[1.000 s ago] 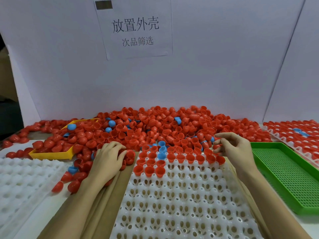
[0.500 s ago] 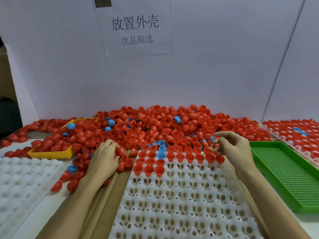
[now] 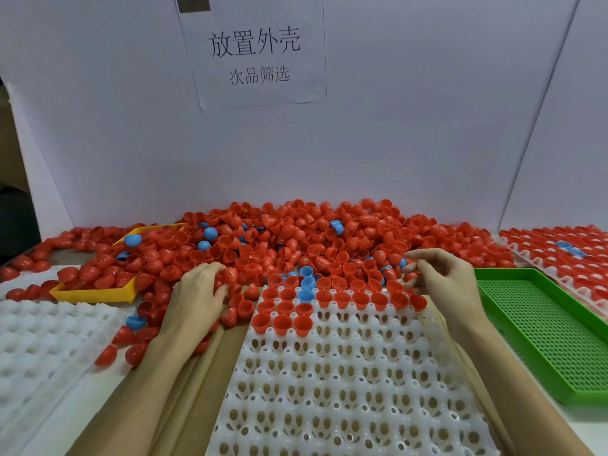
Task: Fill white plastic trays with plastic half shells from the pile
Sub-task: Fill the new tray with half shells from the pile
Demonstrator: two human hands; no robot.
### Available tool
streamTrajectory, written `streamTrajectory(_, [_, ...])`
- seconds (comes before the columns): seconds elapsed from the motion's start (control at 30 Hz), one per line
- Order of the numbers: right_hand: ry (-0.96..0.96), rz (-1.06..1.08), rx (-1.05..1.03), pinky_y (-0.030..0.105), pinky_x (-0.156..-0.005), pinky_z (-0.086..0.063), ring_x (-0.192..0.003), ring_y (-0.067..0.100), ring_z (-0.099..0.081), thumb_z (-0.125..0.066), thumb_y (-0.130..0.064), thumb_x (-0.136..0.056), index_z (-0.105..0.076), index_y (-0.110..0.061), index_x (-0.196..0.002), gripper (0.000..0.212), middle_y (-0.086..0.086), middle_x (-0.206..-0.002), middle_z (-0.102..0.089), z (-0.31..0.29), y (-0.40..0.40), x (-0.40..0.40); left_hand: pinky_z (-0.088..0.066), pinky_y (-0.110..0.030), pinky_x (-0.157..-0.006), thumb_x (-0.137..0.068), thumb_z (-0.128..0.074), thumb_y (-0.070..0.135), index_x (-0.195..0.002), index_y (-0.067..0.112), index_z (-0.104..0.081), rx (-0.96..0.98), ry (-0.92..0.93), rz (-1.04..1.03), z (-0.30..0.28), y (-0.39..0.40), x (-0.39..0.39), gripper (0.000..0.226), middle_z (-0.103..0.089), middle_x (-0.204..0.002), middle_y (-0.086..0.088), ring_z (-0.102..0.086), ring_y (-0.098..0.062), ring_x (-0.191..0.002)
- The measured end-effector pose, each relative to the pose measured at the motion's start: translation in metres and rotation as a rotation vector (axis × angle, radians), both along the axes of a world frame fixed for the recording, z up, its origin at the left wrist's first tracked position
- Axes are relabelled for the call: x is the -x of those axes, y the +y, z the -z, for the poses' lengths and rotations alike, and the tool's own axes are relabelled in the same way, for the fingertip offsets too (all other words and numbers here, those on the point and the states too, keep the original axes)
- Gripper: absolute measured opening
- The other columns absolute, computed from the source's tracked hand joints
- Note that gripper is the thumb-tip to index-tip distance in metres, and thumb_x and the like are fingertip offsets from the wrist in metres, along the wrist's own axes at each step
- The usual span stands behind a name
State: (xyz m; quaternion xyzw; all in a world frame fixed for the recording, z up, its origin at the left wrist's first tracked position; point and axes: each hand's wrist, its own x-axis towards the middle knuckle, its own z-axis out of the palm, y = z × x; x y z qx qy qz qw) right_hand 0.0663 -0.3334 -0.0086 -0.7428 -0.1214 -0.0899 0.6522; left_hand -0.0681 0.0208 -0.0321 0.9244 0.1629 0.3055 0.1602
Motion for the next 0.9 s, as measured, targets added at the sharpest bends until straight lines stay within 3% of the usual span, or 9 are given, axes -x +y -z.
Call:
streamTrajectory(0.2, [0.006, -0.014, -0.004, 0.020, -0.056, -0.057, -0.061, 0.014, -0.071, -0.052, 0.003, -0.103, -0.076, -0.015, -0.101, 0.030, 0.008, -0.085, -0.076, 0.001, 0.000, 0.000, -0.052, -0.036, -0.089, -0.089, -0.073, 0.001, -0.111, 0.004, -0.075, -0.015, -0.092, 0.013, -0.007, -0.006, 0.000, 0.023, -0.067, -0.110, -0.010, -0.064, -0.028, -0.104])
streamTrajectory(0.33, [0.026, -0.042, -0.016, 0.021, -0.056, -0.057, -0.062, 0.015, -0.070, -0.052, 0.003, -0.103, -0.076, -0.013, -0.103, 0.029, 0.010, -0.085, -0.077, -0.002, 0.003, 0.001, -0.053, -0.032, -0.088, -0.089, -0.076, 0.004, -0.111, 0.007, -0.075, -0.026, -0.182, 0.126, -0.015, -0.027, 0.001, 0.022, -0.066, -0.105, -0.003, -0.063, -0.021, -0.100])
streamTrajectory(0.5, [0.081, -0.326, 0.028, 0.025, -0.065, -0.061, -0.074, 0.023, -0.074, -0.058, -0.005, -0.105, -0.077, -0.016, -0.110, 0.022, 0.015, -0.096, -0.077, -0.013, 0.007, 0.014, -0.046, -0.013, -0.084, -0.091, -0.077, 0.021, -0.113, 0.020, -0.074, -0.027, -0.156, 0.336, -0.017, -0.073, 0.004, 0.023, -0.066, -0.101, 0.014, -0.058, -0.004, -0.096])
streamTrajectory(0.6, [0.054, -0.624, 0.182, 0.027, -0.076, -0.061, -0.091, 0.025, -0.076, -0.067, -0.024, -0.101, -0.075, -0.031, -0.120, 0.022, 0.007, -0.110, -0.078, -0.021, 0.011, 0.028, -0.050, -0.016, -0.083, -0.092, -0.073, 0.030, -0.115, 0.023, -0.073, -0.096, -0.143, 0.450, -0.017, -0.095, 0.007, 0.024, -0.065, -0.099, 0.016, -0.055, -0.001, -0.094])
streamTrajectory(0.67, [0.008, -0.754, 0.240, 0.026, -0.077, -0.060, -0.094, 0.025, -0.077, -0.071, -0.029, -0.100, -0.073, -0.032, -0.125, 0.026, 0.004, -0.114, -0.077, -0.022, 0.019, 0.038, -0.052, -0.018, -0.084, -0.093, -0.069, 0.037, -0.114, 0.023, -0.073, -0.134, -0.168, 0.498, -0.017, -0.104, 0.010, 0.025, -0.064, -0.099, 0.018, -0.055, 0.001, -0.094])
streamTrajectory(0.9, [-0.020, -0.732, 0.166, 0.031, -0.072, -0.060, -0.081, 0.028, -0.076, -0.076, -0.017, -0.095, -0.071, -0.012, -0.105, 0.012, 0.014, -0.096, -0.077, -0.020, 0.028, 0.044, -0.054, -0.023, -0.087, -0.100, -0.060, 0.042, -0.122, 0.020, -0.071, -0.164, -0.226, 0.588, -0.021, -0.115, 0.013, 0.033, -0.061, -0.100, 0.012, -0.057, -0.002, -0.093])
